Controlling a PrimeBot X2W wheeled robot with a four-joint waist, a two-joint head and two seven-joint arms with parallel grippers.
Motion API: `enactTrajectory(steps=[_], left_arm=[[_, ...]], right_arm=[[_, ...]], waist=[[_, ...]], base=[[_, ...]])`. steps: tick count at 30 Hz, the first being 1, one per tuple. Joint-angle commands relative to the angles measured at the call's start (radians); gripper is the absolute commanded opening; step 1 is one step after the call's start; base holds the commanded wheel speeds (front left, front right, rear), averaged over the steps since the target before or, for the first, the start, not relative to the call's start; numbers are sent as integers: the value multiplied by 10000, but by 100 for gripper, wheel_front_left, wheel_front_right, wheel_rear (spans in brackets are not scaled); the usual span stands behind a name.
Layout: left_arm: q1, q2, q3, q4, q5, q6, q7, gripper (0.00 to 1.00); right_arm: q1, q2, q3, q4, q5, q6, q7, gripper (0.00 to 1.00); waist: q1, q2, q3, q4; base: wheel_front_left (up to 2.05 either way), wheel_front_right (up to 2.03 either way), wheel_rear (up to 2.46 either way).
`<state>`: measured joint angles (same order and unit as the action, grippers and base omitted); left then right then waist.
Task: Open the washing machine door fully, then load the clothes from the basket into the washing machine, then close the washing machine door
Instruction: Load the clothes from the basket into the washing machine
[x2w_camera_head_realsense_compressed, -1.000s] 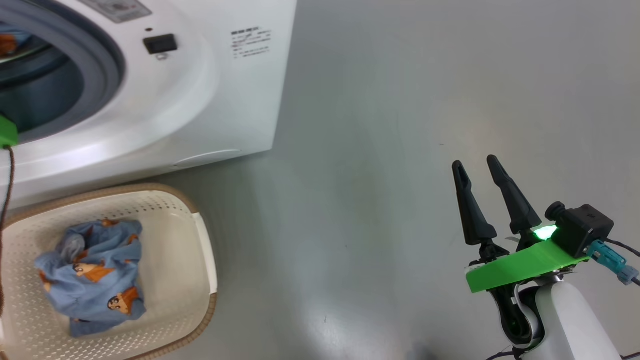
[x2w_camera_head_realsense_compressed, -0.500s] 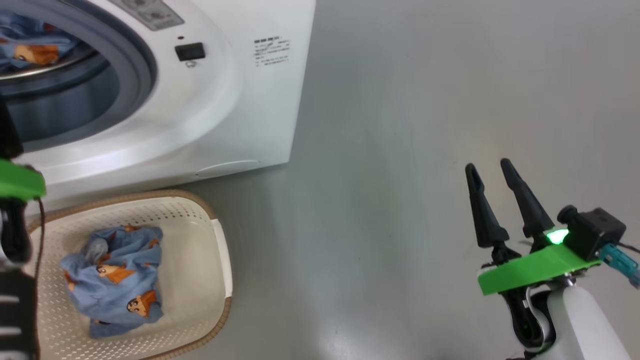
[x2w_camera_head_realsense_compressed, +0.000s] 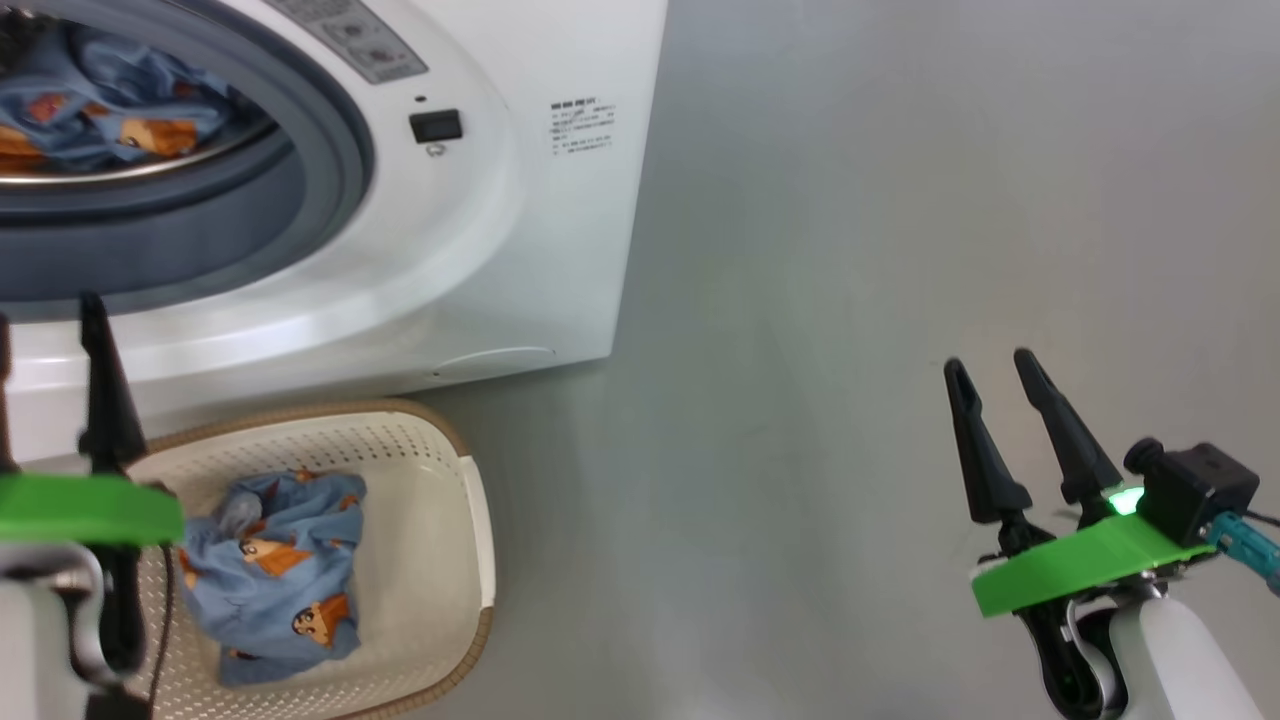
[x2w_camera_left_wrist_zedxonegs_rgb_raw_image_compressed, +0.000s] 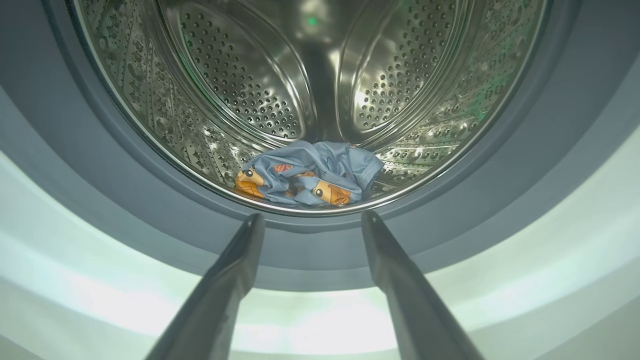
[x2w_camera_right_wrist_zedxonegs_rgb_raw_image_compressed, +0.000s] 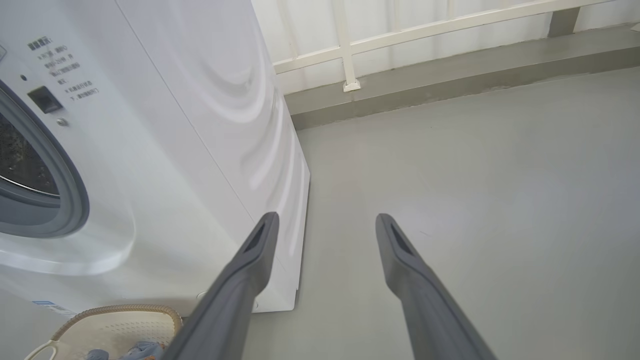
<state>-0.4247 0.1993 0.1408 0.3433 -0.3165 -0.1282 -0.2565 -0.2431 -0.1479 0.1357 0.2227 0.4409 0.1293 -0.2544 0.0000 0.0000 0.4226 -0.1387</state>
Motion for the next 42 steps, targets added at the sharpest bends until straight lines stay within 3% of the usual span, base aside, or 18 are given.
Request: enactTrajectory(steps=[1, 11, 42], left_arm=[[411, 248, 342, -431, 175, -24, -53, 100], [1484, -210, 302, -1130, 515, -25, -53, 100], [3744, -929, 486, -1855, 753, -25, -53, 100]], right_arm=[[336, -129, 177, -174, -33, 14, -74, 100], [607, -302, 151, -135, 3, 14, -74, 100], [1866, -625, 30, 87, 129, 14, -74, 100]], waist=[[0, 0, -220, 113], [0, 0, -663, 387], [0, 0, -2763, 714]], base=[[0, 0, 0], [0, 0, 0], [0, 0, 0]])
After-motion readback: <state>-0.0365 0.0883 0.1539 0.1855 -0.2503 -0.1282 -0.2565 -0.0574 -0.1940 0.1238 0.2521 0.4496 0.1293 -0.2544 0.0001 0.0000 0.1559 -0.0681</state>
